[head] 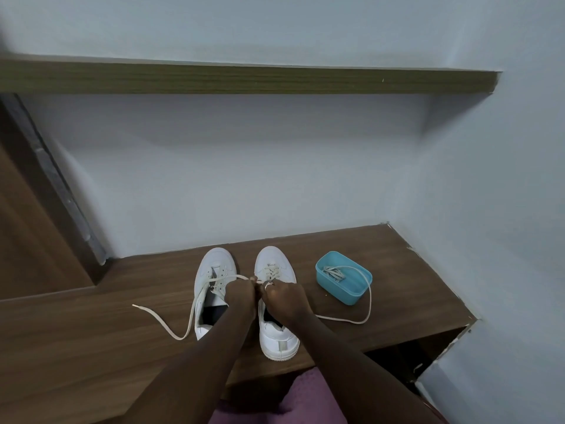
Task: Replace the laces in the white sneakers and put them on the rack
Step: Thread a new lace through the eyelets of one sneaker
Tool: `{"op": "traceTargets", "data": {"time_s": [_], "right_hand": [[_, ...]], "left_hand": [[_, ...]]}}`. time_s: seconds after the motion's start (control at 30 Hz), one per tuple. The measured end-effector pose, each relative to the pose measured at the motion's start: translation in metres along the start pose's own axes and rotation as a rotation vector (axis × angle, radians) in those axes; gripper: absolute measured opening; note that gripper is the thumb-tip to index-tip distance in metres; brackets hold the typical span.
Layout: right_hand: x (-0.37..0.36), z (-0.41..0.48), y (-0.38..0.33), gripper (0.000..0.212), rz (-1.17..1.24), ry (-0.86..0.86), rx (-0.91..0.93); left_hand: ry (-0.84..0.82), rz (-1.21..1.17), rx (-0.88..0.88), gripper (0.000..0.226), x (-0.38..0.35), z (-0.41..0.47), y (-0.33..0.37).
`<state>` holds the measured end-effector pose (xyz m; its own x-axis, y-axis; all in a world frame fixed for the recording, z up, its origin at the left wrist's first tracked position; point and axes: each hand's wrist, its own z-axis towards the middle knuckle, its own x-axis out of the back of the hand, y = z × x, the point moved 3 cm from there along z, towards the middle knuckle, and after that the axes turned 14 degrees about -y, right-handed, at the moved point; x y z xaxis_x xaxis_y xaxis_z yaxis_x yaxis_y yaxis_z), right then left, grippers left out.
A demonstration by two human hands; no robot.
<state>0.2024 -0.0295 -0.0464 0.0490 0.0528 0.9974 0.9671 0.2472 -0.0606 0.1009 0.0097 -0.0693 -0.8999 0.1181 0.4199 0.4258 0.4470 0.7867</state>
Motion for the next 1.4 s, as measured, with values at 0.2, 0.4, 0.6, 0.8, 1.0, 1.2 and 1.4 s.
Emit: {"op": "traceTargets", "data": {"time_s": [0.2, 0.4, 0.6, 0.8, 1.0, 1.2, 1.4], "right_hand": [[0.018, 0.005, -0.021, 0.026, 0.004, -0.052, -0.023], [0.026, 0.013, -0.04, 0.034, 0.175, -0.179, -0.069], [0.015, 0.01, -0.049, 0.026, 0.149, -0.237, -0.096], [0.008, 0.003, -0.051, 0.028, 0.084, -0.318, -0.066], [0.008, 0.006, -0.058, 0.03, 0.103, -0.383, -0.06], [0.054, 0.022, -0.068, 0.037, 0.56, -0.021, -0.256], [0.071, 0.035, -0.07, 0.026, 0.699, 0.079, -0.356]], "left_hand": [[0.001, -0.329, -0.112, 0.031, 0.014, -0.014, 0.013], [0.149, -0.121, -0.234, 0.03, 0.03, -0.025, 0.026], [0.283, -0.133, -0.369, 0.03, 0.052, -0.025, 0.034], [0.349, -0.201, -0.496, 0.026, 0.078, -0.027, 0.067], [0.397, -0.197, -0.56, 0.027, 0.098, -0.026, 0.099], [0.164, -0.267, -0.549, 0.024, 0.09, -0.024, 0.094], [0.012, -0.245, -0.53, 0.018, 0.08, -0.025, 0.083]]}}
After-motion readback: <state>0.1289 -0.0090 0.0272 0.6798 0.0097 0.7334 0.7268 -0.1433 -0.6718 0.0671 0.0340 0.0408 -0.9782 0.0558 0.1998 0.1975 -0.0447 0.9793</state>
